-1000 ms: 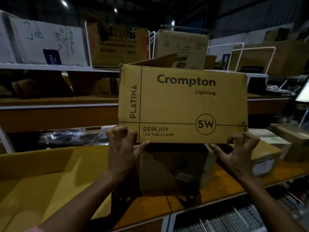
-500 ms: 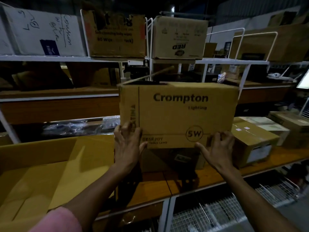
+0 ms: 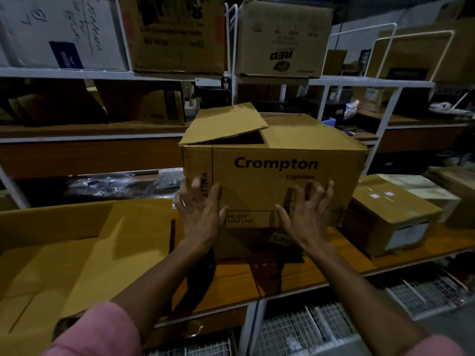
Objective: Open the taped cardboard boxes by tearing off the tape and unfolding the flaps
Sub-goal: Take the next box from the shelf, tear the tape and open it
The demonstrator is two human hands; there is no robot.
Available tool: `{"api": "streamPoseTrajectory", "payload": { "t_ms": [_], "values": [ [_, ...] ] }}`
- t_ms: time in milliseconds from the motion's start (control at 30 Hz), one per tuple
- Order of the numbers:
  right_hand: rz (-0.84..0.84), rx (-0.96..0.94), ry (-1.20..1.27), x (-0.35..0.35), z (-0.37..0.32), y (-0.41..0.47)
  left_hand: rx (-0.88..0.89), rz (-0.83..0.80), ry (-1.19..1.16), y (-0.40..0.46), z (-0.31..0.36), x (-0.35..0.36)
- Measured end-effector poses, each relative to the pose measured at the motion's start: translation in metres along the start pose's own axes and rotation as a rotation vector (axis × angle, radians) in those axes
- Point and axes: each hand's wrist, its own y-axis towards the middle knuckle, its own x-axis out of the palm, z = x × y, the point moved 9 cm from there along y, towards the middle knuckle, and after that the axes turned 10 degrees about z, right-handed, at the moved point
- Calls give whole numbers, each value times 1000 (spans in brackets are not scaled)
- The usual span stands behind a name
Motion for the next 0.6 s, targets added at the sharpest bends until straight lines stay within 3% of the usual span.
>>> {"api": "streamPoseTrajectory", "payload": {
  "t_ms": [200,400,600],
  "values": [
    [116,-168,-2,-13,-18,11,249,75,51,18,38,-11],
    [296,-344,206,-66,-70,70,434,146,-72,58,88,-47],
    [-81,-333,253,-45,-119,137,372,13,-77,102,93,-49]
  ]
}}
